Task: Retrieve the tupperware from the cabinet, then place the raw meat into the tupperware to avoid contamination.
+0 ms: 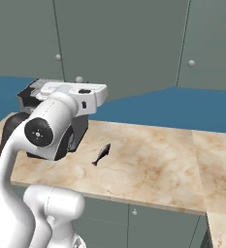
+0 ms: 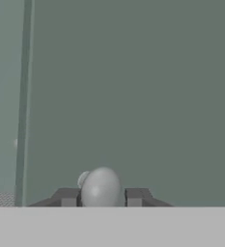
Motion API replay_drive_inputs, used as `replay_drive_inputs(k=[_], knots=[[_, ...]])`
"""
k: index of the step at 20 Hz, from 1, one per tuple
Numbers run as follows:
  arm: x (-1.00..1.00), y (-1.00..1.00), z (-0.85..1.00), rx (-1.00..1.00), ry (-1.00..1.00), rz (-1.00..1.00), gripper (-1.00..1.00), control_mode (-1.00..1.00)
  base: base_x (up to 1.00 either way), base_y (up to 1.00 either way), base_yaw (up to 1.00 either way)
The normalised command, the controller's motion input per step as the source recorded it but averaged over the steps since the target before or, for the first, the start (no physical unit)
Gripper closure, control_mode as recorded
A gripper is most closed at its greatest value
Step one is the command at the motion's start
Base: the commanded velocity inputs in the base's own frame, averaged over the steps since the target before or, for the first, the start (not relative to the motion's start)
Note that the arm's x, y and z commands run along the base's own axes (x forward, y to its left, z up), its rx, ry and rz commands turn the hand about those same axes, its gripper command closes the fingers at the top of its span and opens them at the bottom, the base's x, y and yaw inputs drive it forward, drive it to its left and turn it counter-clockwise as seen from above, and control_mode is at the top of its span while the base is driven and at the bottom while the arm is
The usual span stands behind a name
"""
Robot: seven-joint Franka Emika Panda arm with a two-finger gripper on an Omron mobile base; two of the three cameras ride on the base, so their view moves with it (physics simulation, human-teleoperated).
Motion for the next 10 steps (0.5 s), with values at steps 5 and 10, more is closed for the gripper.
replay_drive_inputs(k=[5,10], knots=[[0.00,0.00,0.00,0.00,0.00,0.00,-1.00,-1.00,0.00,0.00,0.00],[-0.07,-0.03,0.00,0.00,0.00,0.00,-1.00,-1.00,0.00,0.00,0.00]])
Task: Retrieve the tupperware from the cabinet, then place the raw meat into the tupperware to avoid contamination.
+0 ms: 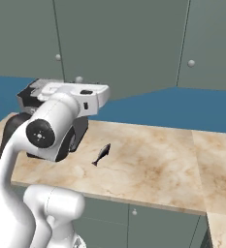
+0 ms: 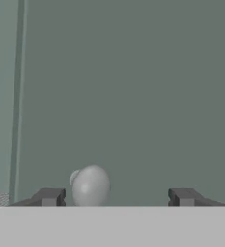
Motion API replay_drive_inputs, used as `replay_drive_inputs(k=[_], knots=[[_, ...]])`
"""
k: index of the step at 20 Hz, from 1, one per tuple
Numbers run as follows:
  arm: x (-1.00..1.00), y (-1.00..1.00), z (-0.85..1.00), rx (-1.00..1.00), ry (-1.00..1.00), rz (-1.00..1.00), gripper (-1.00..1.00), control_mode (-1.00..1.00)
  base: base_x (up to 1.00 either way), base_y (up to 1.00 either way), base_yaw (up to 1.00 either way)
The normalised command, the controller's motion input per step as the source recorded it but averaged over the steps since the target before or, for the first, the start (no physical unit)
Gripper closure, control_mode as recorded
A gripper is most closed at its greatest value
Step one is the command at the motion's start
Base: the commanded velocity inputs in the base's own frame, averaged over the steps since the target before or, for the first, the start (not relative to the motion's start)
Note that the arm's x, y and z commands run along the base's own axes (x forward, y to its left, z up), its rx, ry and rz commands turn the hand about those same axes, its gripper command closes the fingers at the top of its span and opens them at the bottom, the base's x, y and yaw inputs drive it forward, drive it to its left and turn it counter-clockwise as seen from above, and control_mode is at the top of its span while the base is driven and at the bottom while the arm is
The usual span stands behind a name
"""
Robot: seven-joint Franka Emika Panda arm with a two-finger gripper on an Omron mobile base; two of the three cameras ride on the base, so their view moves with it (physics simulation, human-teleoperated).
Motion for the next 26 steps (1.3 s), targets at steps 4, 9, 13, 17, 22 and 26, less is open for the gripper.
replay_drive_inputs(k=[4,9,13,17,22,26], knots=[[-0.41,-0.08,0.05,0.00,-0.04,0.00,-1.00,-1.00,0.00,0.00,0.00],[-0.59,-0.01,0.12,0.00,-0.08,0.00,-1.00,-1.00,0.00,0.00,0.00],[-0.66,0.06,0.08,0.00,-0.10,0.00,-1.00,-1.00,0.00,0.00,0.00],[-0.44,0.18,0.02,0.00,-0.04,-0.06,-1.00,-1.00,0.00,0.00,0.00],[-0.14,0.34,0.00,0.00,-0.01,-0.11,-1.00,-1.00,0.00,0.00,0.00],[-0.01,0.44,-0.01,0.00,0.00,-0.13,-1.00,-1.00,0.00,0.00,0.00]])
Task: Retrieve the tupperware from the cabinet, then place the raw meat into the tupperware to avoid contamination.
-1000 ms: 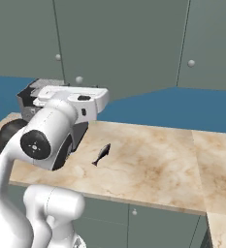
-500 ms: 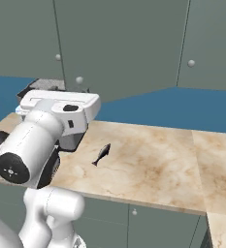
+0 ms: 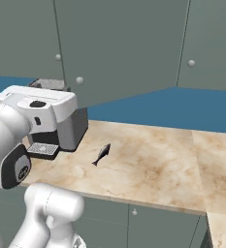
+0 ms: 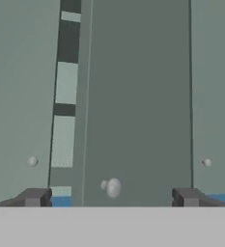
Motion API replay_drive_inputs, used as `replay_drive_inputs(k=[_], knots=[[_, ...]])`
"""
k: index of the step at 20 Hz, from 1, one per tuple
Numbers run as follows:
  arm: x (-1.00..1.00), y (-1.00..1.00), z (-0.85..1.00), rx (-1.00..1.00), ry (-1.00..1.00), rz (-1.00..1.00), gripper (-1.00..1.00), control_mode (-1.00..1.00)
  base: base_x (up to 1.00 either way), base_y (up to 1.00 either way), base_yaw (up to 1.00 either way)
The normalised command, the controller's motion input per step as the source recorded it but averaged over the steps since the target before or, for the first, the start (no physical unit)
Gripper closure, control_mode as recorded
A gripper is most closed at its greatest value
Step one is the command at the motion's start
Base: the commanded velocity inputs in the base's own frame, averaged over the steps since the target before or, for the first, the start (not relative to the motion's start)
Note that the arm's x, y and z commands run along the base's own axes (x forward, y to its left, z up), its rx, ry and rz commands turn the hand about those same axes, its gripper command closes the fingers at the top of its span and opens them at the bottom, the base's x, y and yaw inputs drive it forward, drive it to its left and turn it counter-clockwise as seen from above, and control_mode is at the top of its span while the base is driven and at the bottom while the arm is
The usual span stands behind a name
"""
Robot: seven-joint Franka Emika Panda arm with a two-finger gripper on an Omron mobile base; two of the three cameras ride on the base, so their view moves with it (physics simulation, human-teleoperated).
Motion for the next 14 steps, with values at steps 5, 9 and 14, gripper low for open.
replay_drive_inputs(k=[5,9,14], knots=[[0.08,0.47,-0.08,0.00,0.00,-0.12,-1.00,-1.00,0.00,0.00,0.00],[0.18,0.44,-0.11,0.00,0.00,-0.12,-1.00,-1.00,0.00,0.00,0.00],[0.22,0.38,-0.10,-0.02,0.00,-0.13,-1.00,-1.00,0.00,0.00,0.00]])
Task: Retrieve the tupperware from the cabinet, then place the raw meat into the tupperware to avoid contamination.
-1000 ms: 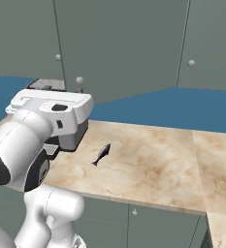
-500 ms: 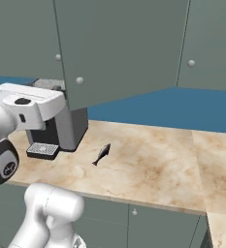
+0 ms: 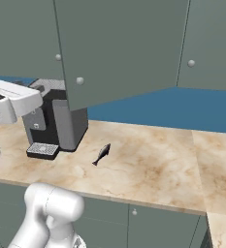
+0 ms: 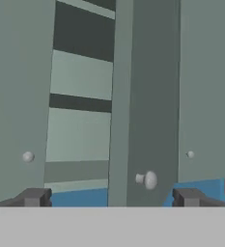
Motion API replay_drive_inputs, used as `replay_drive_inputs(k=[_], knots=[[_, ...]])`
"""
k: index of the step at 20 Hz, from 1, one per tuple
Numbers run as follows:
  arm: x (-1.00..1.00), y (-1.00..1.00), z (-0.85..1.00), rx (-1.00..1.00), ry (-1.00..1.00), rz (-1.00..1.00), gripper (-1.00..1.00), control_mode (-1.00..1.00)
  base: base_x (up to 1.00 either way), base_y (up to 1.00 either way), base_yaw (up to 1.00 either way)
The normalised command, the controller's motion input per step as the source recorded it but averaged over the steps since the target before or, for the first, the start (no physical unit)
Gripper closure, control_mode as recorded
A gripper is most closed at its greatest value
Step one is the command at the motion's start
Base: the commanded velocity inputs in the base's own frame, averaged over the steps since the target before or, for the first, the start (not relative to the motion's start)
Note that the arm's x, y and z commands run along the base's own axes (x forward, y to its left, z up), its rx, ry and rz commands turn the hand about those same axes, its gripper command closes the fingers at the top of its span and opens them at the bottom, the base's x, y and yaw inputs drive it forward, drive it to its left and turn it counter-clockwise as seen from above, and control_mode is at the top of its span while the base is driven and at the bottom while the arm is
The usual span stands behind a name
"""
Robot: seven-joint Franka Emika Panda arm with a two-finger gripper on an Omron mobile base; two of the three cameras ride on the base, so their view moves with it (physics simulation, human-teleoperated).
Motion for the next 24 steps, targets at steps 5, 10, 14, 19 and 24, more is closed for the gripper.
replay_drive_inputs(k=[5,10,14,19,24], knots=[[0.22,0.29,-0.07,-0.01,0.00,-0.13,-1.00,-1.00,0.00,0.00,0.00],[0.11,0.24,0.00,0.00,-0.07,-0.10,-1.00,-1.00,0.00,0.00,0.00],[0.11,0.25,0.00,0.00,-0.09,-0.10,-1.00,-1.00,0.00,0.00,0.00],[0.12,0.20,-0.01,0.00,-0.06,-0.10,-1.00,-1.00,0.00,0.00,0.00],[0.16,0.05,0.00,0.00,0.01,-0.10,-1.00,-1.00,0.00,0.00,0.00]])
